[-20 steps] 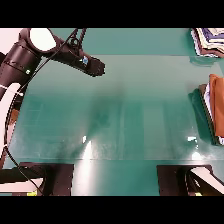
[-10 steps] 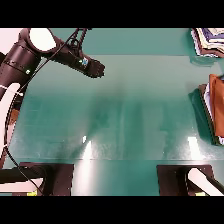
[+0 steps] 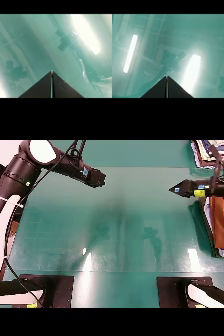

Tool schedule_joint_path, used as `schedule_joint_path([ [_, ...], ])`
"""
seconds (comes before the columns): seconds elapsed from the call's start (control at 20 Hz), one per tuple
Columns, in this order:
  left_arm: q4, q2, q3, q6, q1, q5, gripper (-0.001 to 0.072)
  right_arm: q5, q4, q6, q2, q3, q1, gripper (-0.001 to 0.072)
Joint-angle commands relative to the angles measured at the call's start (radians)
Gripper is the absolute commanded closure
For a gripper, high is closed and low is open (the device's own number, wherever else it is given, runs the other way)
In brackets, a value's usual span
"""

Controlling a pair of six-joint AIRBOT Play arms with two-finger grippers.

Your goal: Fold the shirts.

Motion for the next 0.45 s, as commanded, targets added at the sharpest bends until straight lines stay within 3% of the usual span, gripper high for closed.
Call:
schedule_joint_path([
  [0.0,0.001,0.0,0.0,0.0,0.0,0.029,0.0679,-0.004,0.003,-0.002,-0.011,0.001,0.031,0.0694],
  [0.4,0.0,0.0,0.0,0.0,0.0,0.028,0.068,0.006,0.005,-0.002,-0.012,0.001,-0.027,0.0694],
])
